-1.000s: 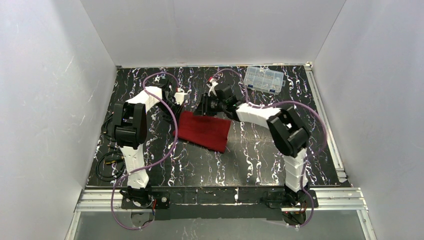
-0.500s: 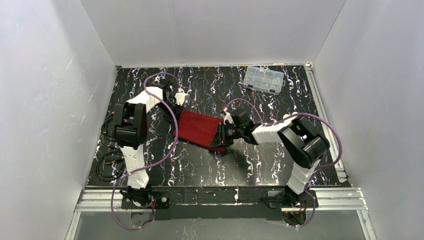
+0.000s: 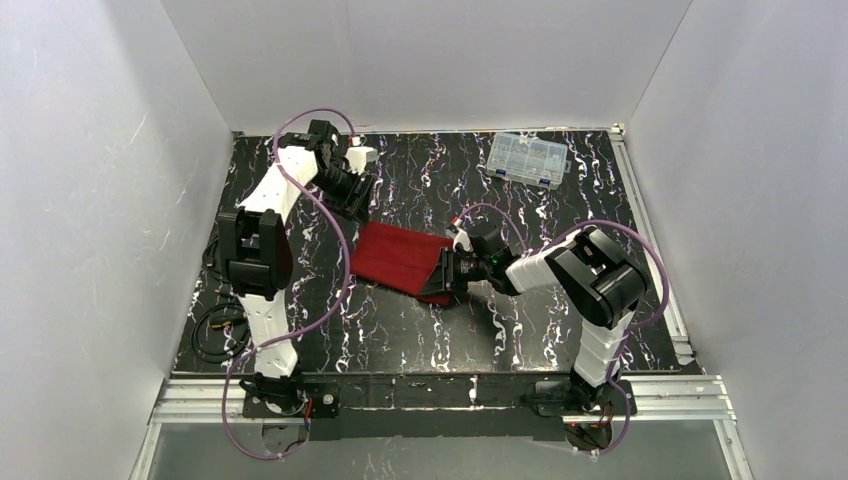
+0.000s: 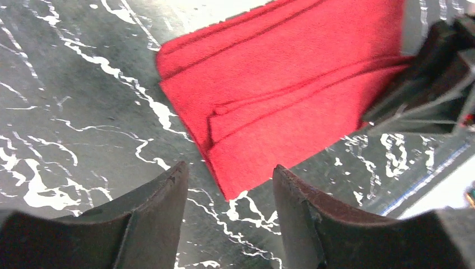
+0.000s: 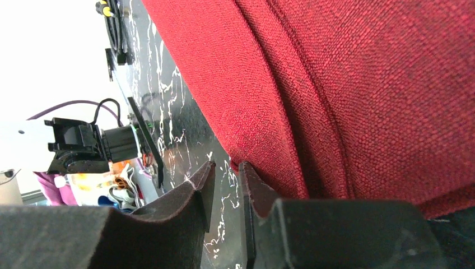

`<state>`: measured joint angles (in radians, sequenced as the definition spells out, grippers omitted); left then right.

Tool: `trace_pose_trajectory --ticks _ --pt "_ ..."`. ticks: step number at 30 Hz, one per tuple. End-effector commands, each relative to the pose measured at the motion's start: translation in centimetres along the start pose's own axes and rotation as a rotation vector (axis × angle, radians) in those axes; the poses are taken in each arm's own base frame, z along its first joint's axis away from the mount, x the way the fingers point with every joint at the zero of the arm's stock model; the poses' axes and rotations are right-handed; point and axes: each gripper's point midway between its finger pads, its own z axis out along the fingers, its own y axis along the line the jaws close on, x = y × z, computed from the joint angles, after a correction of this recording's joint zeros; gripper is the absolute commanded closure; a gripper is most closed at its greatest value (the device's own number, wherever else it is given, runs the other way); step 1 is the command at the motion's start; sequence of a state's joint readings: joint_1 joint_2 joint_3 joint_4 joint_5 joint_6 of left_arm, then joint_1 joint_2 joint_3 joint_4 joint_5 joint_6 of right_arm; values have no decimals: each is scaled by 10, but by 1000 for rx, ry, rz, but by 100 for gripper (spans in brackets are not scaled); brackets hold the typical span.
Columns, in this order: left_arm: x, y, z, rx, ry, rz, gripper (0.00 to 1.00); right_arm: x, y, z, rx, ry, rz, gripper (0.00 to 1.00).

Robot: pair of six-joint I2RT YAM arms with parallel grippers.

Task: Fold the napkin into a case and place the utensils inside
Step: Smooth out the 2/3-rectangle-folded napkin at the center of the board, then rotate the 2/3-rectangle-folded napkin at the center of the board.

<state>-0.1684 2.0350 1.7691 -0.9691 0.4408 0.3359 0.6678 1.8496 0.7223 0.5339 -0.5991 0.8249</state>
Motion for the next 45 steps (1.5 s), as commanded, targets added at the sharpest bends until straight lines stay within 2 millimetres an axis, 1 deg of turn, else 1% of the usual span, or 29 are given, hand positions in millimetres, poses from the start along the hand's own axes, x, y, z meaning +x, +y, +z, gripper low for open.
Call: trace_pose_trajectory --ticks 1,2,4,5,6,8,10,12,14,16,18,20,21,24,26,28,31,33,35,36,40,43,45 --pt "34 -58 -25 204 83 -46 48 -12 7 -2 -28 -51 23 67" --pt "45 -66 -22 227 103 -43 49 -17 19 -3 -57 -57 24 65" --pt "68 -77 -11 258 146 -36 53 -33 46 -9 -104 -76 -7 62" --pt "79 -80 -6 272 164 -38 55 -43 57 -13 -114 -87 -29 61" --pt "88 -83 -1 286 186 -45 57 -56 70 -17 -121 -105 -64 60" --pt "101 -83 6 297 216 -48 61 -78 77 -25 -85 -134 -111 59" --pt "109 -81 9 293 228 -35 64 -100 69 -31 -12 -164 -152 59" --pt "112 -82 10 296 233 -11 67 -114 48 -30 98 -154 -181 59" --pt "117 -83 11 282 249 35 69 -131 32 -27 194 -164 -242 59" --pt "128 -82 16 254 285 72 69 -147 15 -24 287 -186 -285 59" --pt "135 -73 23 203 301 90 70 -158 -3 -24 377 -204 -316 60" --pt "139 -62 29 151 319 85 70 -165 -21 -23 443 -218 -337 60" --pt "140 -57 32 126 328 84 70 -165 -26 -21 454 -218 -340 60" --pt "136 -42 36 47 312 100 70 -160 -42 -16 476 -194 -325 61" --pt "132 -33 37 0 301 112 70 -151 -54 -17 502 -178 -308 62" --pt "127 -24 39 -42 294 128 70 -142 -61 -19 513 -174 -296 63" --pt "118 -10 42 -99 290 141 70 -129 -67 -28 527 -178 -275 64" --pt "107 -3 45 -119 280 144 70 -115 -71 -35 536 -170 -253 64" --pt "94 3 48 -136 267 140 70 -107 -71 -40 531 -189 -242 65" --pt "82 4 48 -142 248 141 70 -100 -73 -44 533 -191 -227 65" --pt "52 7 54 -143 209 136 70 -73 -71 -61 524 -213 -164 65" --pt "33 1 63 -122 197 146 70 -46 -67 -69 501 -217 -118 65" --pt "23 -6 74 -102 201 160 70 -28 -62 -72 488 -213 -98 65"
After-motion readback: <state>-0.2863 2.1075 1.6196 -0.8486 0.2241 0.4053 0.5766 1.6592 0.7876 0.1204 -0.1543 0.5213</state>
